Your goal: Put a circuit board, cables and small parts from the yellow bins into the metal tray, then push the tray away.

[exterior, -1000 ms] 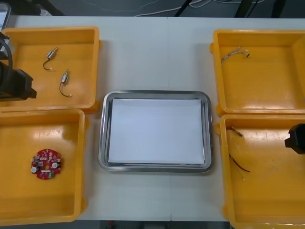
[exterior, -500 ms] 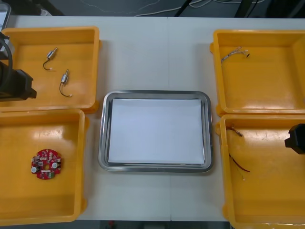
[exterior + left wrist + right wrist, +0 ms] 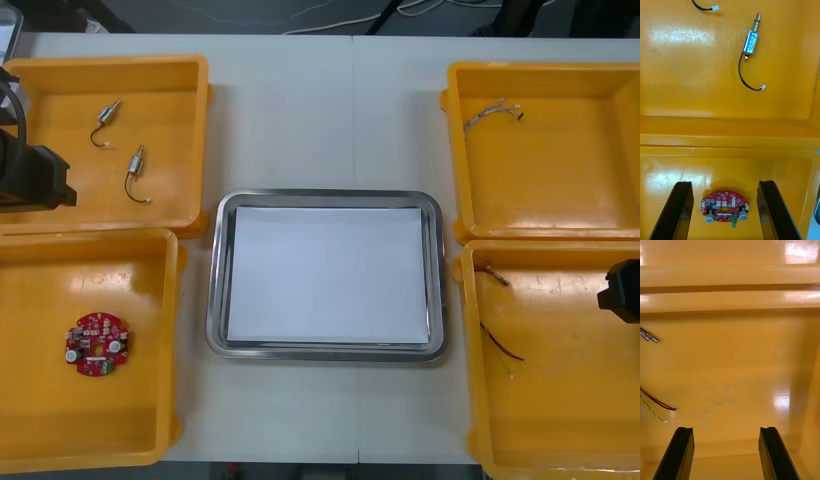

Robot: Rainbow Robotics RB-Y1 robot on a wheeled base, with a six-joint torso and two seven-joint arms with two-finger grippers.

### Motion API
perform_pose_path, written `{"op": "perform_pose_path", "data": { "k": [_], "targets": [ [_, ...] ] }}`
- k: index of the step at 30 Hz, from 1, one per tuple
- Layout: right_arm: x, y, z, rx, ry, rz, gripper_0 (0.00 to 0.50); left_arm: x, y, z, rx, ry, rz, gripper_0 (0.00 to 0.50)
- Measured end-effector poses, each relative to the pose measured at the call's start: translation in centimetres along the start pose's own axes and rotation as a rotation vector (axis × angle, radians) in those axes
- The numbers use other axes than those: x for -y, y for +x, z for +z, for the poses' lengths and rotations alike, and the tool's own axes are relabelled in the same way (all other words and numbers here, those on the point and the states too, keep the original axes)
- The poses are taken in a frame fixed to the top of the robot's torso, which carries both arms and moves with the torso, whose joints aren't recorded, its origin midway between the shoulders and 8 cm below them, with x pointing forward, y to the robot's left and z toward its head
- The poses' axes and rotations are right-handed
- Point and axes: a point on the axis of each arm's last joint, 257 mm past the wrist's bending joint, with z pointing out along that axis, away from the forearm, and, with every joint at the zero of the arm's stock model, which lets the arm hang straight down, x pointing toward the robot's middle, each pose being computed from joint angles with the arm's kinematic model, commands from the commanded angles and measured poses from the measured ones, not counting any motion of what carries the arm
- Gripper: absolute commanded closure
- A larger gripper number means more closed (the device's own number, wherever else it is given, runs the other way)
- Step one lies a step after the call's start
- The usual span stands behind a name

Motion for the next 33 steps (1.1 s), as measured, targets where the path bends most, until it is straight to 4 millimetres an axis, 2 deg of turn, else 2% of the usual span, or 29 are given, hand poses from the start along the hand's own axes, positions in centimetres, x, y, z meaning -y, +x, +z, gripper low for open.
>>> {"op": "perform_pose_path", "data": {
  "k": [33],
  "targets": [
    [0.00,0.00,0.00,0.000,0.000,0.000,0.000,0.00,0.00,0.00,0.000,0.000,0.000,0.000]
  ]
}}
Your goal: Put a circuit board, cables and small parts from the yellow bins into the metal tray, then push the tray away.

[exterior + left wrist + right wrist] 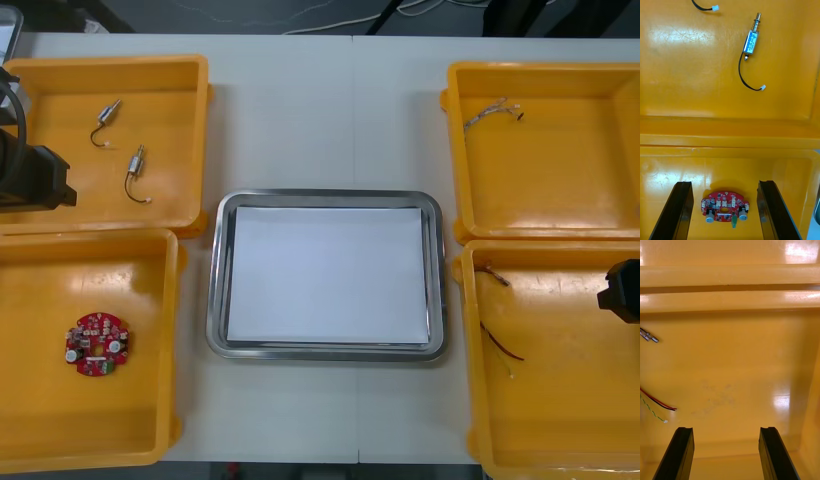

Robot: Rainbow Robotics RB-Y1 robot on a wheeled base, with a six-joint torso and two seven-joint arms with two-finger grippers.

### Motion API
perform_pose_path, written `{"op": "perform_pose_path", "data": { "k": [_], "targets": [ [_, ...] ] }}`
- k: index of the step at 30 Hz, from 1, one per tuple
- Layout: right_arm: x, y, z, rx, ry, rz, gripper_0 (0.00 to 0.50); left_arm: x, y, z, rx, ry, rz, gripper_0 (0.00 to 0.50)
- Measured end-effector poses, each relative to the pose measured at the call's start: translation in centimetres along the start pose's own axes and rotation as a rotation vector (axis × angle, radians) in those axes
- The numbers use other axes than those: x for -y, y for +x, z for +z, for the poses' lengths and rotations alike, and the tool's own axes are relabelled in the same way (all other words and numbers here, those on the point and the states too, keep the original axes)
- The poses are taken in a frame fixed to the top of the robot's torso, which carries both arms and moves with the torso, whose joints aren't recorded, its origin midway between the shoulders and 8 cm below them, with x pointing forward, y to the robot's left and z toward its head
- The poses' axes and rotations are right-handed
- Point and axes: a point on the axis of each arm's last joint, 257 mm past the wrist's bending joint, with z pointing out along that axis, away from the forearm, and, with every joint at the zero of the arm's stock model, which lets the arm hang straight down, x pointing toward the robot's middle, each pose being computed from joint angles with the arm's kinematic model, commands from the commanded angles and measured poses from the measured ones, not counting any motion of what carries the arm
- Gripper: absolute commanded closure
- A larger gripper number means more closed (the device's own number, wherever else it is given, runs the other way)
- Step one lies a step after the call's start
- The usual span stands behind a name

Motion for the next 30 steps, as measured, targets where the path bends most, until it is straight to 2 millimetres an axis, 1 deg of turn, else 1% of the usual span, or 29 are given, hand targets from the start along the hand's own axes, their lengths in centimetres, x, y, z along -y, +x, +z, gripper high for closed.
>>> {"op": "perform_pose_path", "data": {
  "k": [30],
  "targets": [
    [0.00,0.00,0.00,0.000,0.000,0.000,0.000,0.00,0.00,0.00,0.000,0.000,0.000,0.000]
  ]
}}
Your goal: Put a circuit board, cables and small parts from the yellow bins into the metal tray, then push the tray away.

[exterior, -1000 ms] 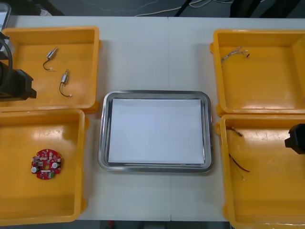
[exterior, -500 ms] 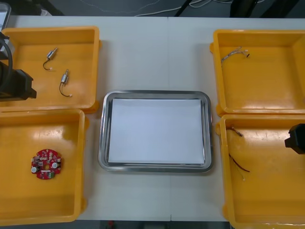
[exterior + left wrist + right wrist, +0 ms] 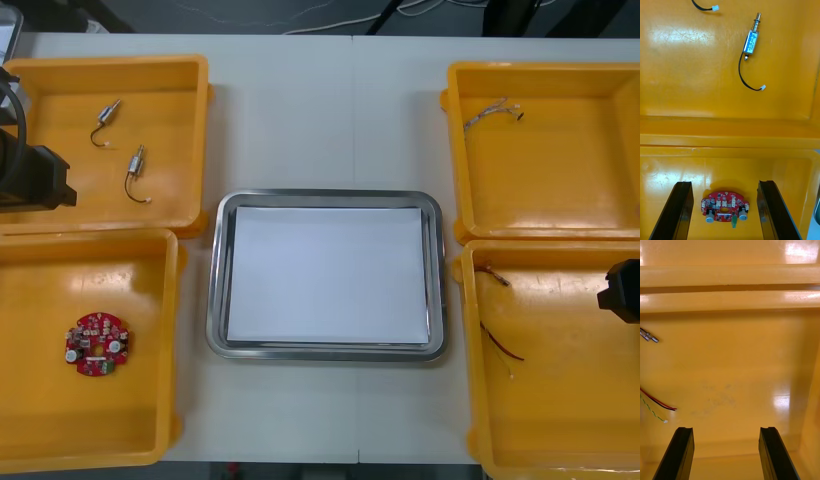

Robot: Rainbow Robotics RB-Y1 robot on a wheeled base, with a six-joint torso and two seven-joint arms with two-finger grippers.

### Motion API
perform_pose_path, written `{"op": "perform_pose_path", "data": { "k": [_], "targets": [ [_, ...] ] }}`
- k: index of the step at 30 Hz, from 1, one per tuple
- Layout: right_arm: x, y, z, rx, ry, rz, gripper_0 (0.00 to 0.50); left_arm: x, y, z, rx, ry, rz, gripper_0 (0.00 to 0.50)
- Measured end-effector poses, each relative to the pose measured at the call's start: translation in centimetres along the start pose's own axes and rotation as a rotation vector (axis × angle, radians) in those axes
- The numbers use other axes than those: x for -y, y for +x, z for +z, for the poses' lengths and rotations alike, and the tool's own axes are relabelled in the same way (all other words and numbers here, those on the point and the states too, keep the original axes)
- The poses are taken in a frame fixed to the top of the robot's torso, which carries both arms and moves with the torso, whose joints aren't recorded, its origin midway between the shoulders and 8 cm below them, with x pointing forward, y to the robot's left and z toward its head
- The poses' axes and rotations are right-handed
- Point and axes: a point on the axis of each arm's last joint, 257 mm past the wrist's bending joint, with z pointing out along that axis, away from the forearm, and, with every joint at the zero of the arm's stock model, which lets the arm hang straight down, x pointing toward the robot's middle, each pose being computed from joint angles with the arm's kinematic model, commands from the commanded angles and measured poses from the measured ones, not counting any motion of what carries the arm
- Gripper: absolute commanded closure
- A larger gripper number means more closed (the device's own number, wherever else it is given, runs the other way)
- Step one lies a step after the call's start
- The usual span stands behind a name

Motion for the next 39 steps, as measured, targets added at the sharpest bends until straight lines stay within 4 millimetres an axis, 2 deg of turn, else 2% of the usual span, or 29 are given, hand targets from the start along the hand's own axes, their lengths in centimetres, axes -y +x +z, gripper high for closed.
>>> {"op": "perform_pose_path", "data": {
  "k": [39],
  "targets": [
    [0.00,0.00,0.00,0.000,0.000,0.000,0.000,0.00,0.00,0.00,0.000,0.000,0.000,0.000]
  ]
}}
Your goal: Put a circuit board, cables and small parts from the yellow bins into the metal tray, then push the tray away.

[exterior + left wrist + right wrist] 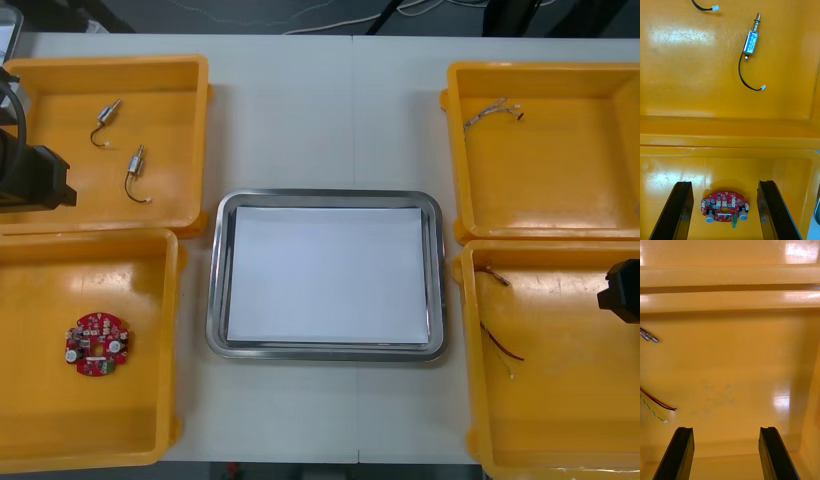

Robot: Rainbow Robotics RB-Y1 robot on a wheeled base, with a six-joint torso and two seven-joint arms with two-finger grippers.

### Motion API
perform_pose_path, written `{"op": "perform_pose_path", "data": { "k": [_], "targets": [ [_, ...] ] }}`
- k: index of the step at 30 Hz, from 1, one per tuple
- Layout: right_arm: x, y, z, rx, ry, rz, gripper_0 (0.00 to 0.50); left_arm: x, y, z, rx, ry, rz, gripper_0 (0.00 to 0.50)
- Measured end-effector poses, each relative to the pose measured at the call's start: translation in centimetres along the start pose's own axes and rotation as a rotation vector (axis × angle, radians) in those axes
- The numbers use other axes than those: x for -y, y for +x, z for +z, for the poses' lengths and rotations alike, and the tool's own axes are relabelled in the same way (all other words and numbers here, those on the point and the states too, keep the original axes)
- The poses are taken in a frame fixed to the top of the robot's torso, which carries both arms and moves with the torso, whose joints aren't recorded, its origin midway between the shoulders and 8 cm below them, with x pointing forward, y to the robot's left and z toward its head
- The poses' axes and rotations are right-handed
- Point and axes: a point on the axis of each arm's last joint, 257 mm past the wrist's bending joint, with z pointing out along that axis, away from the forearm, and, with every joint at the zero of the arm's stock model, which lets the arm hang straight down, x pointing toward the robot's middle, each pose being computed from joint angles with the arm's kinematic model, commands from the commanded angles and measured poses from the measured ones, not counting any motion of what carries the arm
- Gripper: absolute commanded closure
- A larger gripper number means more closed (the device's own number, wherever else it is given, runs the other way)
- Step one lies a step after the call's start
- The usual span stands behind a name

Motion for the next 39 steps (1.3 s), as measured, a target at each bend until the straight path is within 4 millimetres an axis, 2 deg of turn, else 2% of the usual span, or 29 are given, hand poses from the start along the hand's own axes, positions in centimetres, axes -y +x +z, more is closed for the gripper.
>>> {"op": "perform_pose_path", "data": {
  "k": [11,15,21,28,31,39],
  "targets": [
    [0.0,0.0,0.0,0.000,0.000,0.000,0.000,0.0,0.0,0.0,-0.001,0.001,0.001,0.000],
    [-0.2,0.3,0.2,-0.007,-0.006,0.003,0.000,0.1,0.1,0.0,0.000,0.002,0.052,0.000],
    [-2.0,1.8,0.1,-0.065,-0.076,-0.005,0.000,0.4,0.2,0.0,-0.003,0.011,0.161,0.000],
    [-2.1,3.1,-0.3,-0.117,-0.058,0.171,0.000,1.4,0.9,-0.2,-0.029,0.058,0.172,0.000],
    [-2.7,3.4,-0.4,-0.121,-0.063,0.176,0.000,1.4,1.1,-0.3,-0.027,0.066,0.166,0.000],
    [-4.4,4.3,-0.7,-0.134,-0.059,0.401,0.000,-0.8,2.7,-0.7,0.015,0.081,0.104,0.000]
  ]
}}
